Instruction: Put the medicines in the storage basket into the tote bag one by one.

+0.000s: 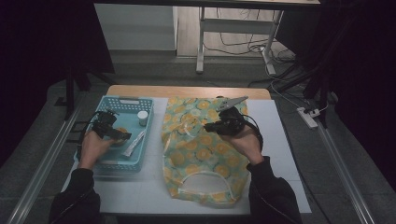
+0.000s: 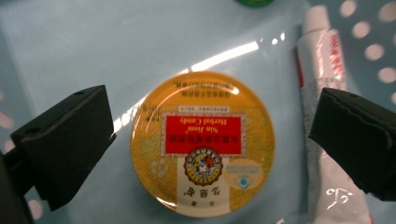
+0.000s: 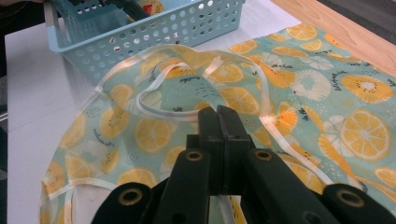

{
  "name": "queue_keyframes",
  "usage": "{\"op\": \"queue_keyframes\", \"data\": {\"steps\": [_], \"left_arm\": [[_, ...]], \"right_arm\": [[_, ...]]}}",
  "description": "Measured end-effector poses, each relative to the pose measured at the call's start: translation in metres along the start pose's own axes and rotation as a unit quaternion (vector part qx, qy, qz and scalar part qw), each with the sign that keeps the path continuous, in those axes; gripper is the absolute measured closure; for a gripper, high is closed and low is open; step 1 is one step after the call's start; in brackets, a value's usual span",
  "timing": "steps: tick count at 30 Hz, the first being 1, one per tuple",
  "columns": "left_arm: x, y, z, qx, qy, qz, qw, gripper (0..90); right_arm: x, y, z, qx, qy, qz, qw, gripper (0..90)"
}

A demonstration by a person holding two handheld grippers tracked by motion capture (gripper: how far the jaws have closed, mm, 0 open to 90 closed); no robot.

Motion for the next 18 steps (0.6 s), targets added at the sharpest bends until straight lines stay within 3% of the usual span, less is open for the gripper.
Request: {"op": "queue_keyframes", "data": {"steps": [10,14,18], "left_arm": [[0.0033,0.0071,-0.0091,0.049,-0.016,0.011,0.9986,4.9],[0.0016,0.0075,-0.0086,0.051,-0.018,0.005,0.9985,19.4],[0.0014,0.0075,-0.0079,0.054,-0.021,0.006,0.9983,20.0]], "right_arm": [[0.0001,0.0004,-0.0002,0.002,-0.001,0.0,1.0,90.0],[0.0,0.0006,-0.0006,0.002,-0.001,-0.001,1.0,90.0],[-0.0002,0.0006,-0.0003,0.002,-0.001,-0.002,1.0,90.0]]}}
Point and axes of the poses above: each handheld gripper's, and its own axes: z roughly backward along the jaws, y roughly out of its underside, x roughly to its left, the point moved 9 cm from there along -z, roughly forward along the jaws, and after that the axes turned 1 degree about y, right-handed, at the moved point
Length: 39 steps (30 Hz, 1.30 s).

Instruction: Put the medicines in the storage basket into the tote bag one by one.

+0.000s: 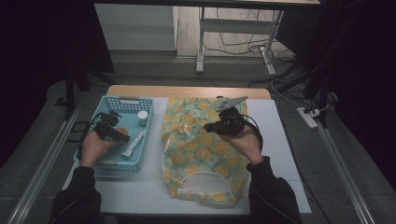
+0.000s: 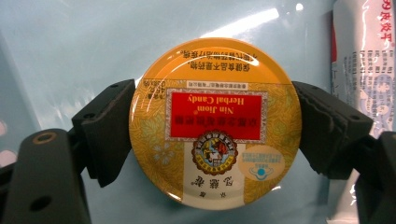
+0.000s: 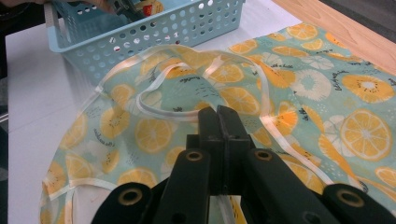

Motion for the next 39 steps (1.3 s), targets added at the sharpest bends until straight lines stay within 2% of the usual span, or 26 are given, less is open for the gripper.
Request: {"op": "queue_keyframes", "data": {"steps": [6,7,15,20,30,39], "left_arm": [[-0.001,-0.002,0.003,-0.003,-0.012,-0.001,0.9999,20.2],[-0.002,-0.003,0.004,-0.007,-0.012,0.004,0.9999,20.2],[-0.009,-0.011,0.018,-0.032,0.015,-0.007,0.9993,20.2],[-0.018,-0.015,0.031,-0.048,0.027,-0.028,0.9981,20.3],[-0.038,-0.018,0.062,-0.086,0.041,-0.06,0.9937,20.3],[-0.066,-0.018,0.081,-0.108,0.065,-0.093,0.9876,20.3]], "right_arm": [[0.0,0.0,0.001,-0.002,0.0,-0.002,1.0,90.0],[0.0,-0.001,0.001,-0.003,0.0,-0.002,1.0,90.0],[-0.001,-0.001,0.002,-0.007,0.0,-0.003,1.0,90.0],[-0.001,-0.002,0.001,-0.008,0.001,-0.003,1.0,90.0],[0.0,-0.003,0.002,-0.01,0.001,-0.001,0.9999,90.0],[0.0,-0.003,0.001,-0.011,0.001,0.0,0.9999,90.0]]}}
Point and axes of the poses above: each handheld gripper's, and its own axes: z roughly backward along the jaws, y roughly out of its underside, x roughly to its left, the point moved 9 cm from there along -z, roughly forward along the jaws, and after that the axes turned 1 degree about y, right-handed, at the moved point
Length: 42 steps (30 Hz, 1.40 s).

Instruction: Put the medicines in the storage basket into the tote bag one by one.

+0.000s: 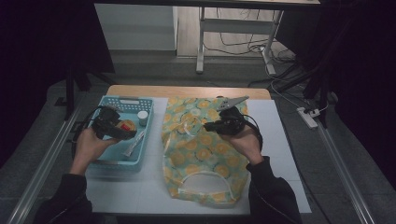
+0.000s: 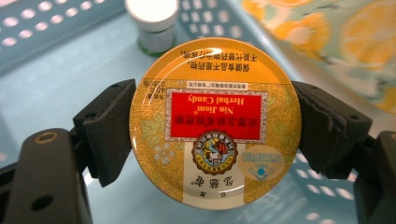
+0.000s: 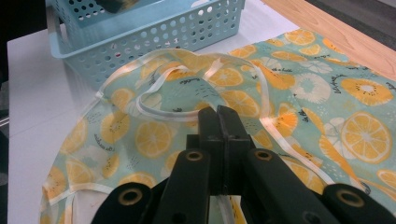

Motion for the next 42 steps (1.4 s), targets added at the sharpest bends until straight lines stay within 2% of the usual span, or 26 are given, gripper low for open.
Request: {"op": "queue_keyframes", "data": {"steps": [7,14,18,23,28,36,42], "left_arm": [[-0.031,-0.005,0.004,-0.008,0.031,-0.026,0.9992,20.3],[-0.065,-0.009,0.002,-0.008,0.061,-0.059,0.9964,20.3],[-0.084,-0.012,0.0,-0.011,0.085,-0.074,0.9935,20.3],[-0.106,-0.016,-0.004,-0.011,0.105,-0.095,0.9898,20.3],[-0.129,-0.023,-0.009,-0.01,0.118,-0.117,0.9861,20.3],[-0.162,-0.04,-0.024,-0.01,0.144,-0.15,0.9781,20.3],[-0.181,-0.049,-0.039,-0.005,0.155,-0.17,0.9732,20.3]], "right_arm": [[0.001,0.0,0.0,-0.001,0.0,-0.001,1.0,90.0],[0.0,0.0,-0.001,-0.002,0.0,0.0,1.0,90.0],[0.0,0.0,-0.001,-0.003,0.0,-0.001,1.0,90.0],[0.0,0.0,-0.001,-0.003,0.0,0.0,1.0,90.0],[0.0,0.0,-0.002,-0.003,0.001,-0.001,1.0,90.0],[-0.001,0.0,-0.003,-0.005,0.001,-0.002,1.0,90.0],[-0.001,0.0,-0.003,-0.006,0.002,-0.001,1.0,90.0]]}}
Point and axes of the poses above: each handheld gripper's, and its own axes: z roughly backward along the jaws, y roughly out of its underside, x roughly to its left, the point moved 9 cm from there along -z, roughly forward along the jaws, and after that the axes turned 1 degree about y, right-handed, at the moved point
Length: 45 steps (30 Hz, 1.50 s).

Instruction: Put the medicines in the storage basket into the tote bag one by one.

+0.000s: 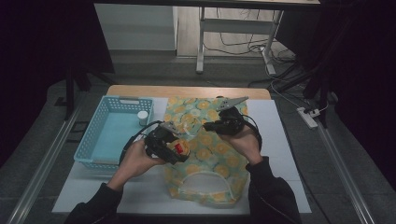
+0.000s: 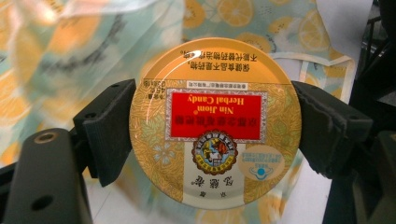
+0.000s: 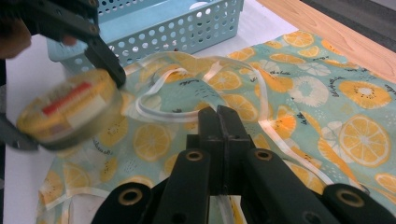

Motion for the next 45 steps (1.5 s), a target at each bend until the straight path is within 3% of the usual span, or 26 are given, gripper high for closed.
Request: {"op": "queue_keyframes", "data": {"steps": [20,30,45], "left_arm": [[-0.022,-0.027,-0.055,0.006,0.03,-0.036,0.9989,20.2],[-0.026,-0.033,-0.08,0.016,0.021,-0.054,0.9982,20.2],[-0.013,-0.03,-0.123,0.019,-0.009,-0.05,0.9985,20.2]], "right_arm": [[-0.002,0.001,-0.002,0.001,0.003,-0.002,1.0,90.0],[-0.002,0.001,-0.003,0.0,0.007,-0.001,1.0,90.0],[-0.004,0.001,-0.004,-0.003,0.014,-0.003,0.9999,90.0]]}}
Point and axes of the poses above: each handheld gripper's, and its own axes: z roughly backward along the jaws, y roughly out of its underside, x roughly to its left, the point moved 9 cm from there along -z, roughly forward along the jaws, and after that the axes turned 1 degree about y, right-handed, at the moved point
